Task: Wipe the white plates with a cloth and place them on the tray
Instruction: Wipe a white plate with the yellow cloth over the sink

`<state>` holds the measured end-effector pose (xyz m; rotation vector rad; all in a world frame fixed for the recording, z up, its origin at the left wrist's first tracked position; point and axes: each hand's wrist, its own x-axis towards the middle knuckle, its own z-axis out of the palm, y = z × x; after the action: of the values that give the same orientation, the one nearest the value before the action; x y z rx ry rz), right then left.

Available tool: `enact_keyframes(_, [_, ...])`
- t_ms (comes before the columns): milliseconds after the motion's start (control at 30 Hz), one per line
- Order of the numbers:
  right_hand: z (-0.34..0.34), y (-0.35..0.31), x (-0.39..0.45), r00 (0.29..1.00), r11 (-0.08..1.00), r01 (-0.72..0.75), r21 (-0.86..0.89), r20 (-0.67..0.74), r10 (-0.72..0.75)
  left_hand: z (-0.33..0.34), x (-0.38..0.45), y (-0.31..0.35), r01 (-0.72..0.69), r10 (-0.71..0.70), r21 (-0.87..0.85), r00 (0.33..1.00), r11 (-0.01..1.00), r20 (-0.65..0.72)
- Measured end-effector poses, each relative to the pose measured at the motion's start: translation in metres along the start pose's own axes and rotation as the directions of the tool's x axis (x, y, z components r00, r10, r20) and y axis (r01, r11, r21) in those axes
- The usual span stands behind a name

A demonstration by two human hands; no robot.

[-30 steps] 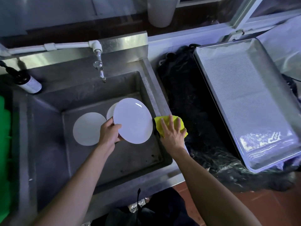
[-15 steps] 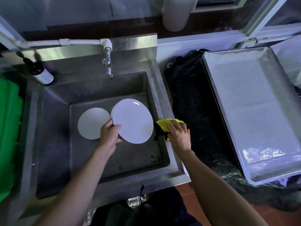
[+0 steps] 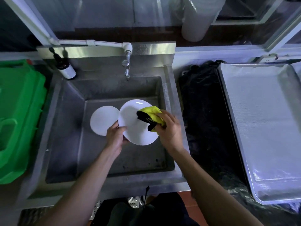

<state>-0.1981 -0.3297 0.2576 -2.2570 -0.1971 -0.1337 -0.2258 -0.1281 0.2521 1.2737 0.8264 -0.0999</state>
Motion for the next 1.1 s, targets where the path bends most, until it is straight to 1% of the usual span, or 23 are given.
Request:
enact_keyframes(133, [0.018, -0.025, -0.006, 0.991, 0.995, 0.1, 0.02, 0.093, -0.101, -0.005, -0.005, 0.003, 0.024, -0.023, -0.088, 1.0, 0.996, 0.011])
enact_keyframes(233, [0.026, -0.026, -0.011, 0.965, 0.985, 0.163, -0.058, 0.215, -0.147, -0.013, -0.01, 0.006, 0.018, -0.012, -0.145, 0.999, 0.989, 0.042])
enact_keyframes(300, [0.029, -0.023, -0.015, 0.933, 0.968, 0.203, -0.144, 0.328, -0.147, -0.019, -0.012, 0.007, 0.007, -0.001, -0.165, 0.999, 0.986, 0.038])
enact_keyframes(367, [0.032, -0.02, -0.017, 0.887, 0.937, 0.277, -0.211, 0.431, -0.166, -0.023, -0.014, 0.007, 0.004, 0.005, -0.173, 0.999, 0.985, 0.052])
enact_keyframes(433, [0.032, -0.018, -0.016, 0.848, 0.894, 0.368, -0.256, 0.487, -0.21, -0.026, -0.016, 0.006, 0.021, -0.005, -0.198, 0.997, 0.98, 0.078])
enact_keyframes(567, [0.024, -0.014, -0.011, 0.795, 0.77, 0.543, -0.336, 0.501, -0.342, -0.03, -0.019, 0.006, 0.034, -0.004, -0.227, 0.991, 0.973, 0.13])
enact_keyframes(633, [0.024, -0.013, -0.011, 0.771, 0.722, 0.593, -0.357, 0.509, -0.382, -0.031, -0.019, 0.009, 0.019, 0.021, -0.221, 0.984, 0.975, 0.177])
enact_keyframes(733, [0.031, -0.016, -0.01, 0.745, 0.686, 0.631, -0.362, 0.53, -0.406, -0.03, -0.019, 0.014, 0.002, 0.04, -0.181, 0.973, 0.984, 0.228])
enact_keyframes(867, [0.042, -0.029, -0.003, 0.713, 0.663, 0.668, -0.337, 0.543, -0.443, -0.029, -0.023, 0.017, 0.018, 0.011, -0.102, 0.961, 0.995, 0.276])
enact_keyframes(967, [0.049, -0.045, 0.013, 0.737, 0.688, 0.645, -0.333, 0.509, -0.444, -0.028, -0.025, 0.016, 0.038, -0.016, -0.077, 0.961, 0.996, 0.275])
enact_keyframes(1100, [0.055, -0.061, 0.042, 0.789, 0.742, 0.579, -0.338, 0.46, -0.407, -0.027, -0.025, 0.017, 0.046, -0.007, -0.135, 0.961, 0.99, 0.276])
